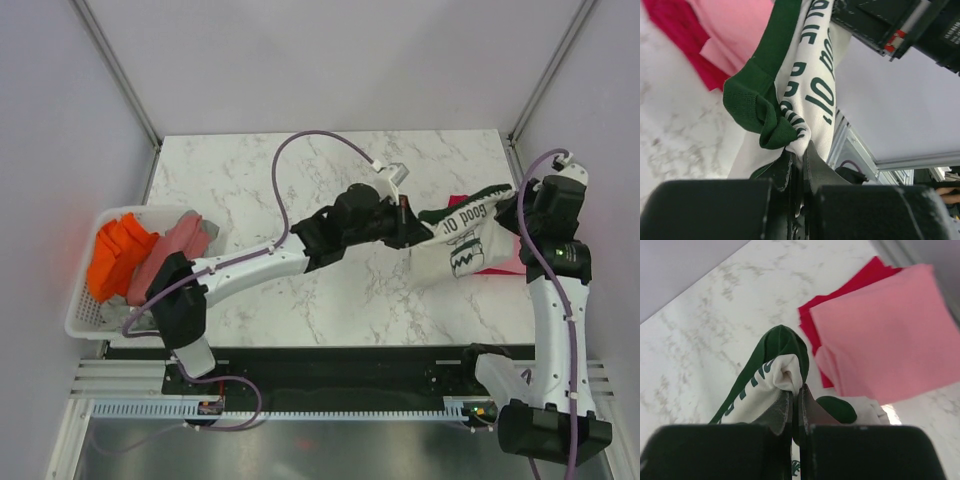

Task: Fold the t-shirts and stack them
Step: Neatly place the folded tshirt to the corner

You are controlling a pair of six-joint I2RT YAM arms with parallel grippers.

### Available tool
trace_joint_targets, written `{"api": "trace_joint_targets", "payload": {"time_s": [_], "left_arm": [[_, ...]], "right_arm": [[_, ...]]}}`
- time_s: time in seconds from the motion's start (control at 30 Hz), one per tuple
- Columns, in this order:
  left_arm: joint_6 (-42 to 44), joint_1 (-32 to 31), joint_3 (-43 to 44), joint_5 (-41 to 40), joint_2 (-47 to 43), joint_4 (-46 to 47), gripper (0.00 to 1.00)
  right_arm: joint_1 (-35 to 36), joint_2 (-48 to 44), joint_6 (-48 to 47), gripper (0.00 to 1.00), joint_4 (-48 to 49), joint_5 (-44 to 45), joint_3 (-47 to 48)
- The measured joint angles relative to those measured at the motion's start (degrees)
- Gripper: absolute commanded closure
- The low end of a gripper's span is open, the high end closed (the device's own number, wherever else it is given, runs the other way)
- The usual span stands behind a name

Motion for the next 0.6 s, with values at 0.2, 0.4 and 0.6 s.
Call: {"api": "trace_joint_targets", "payload": {"time_s": [0.2, 0.4, 0.6], "left_arm": [[-0.04, -4.39, 10.75, -1.31, 10.82, 4.70, 0.98], [-0.48, -4.70, 23.10, -1.22, 23.50, 6.60, 0.98], [-0.57, -5.57, 35.95, -1.44, 35.50, 7.82, 0.98]], "right_arm": [[-6.75, 2.99, -0.63, 1.00, -4.20, 10.64, 4.48], [-16.00, 8.37, -1.09, 1.00, -5.22, 14.05, 7.06], [-22.38, 11.28, -1.44, 1.00, -3.72, 16.04, 7.10]]}}
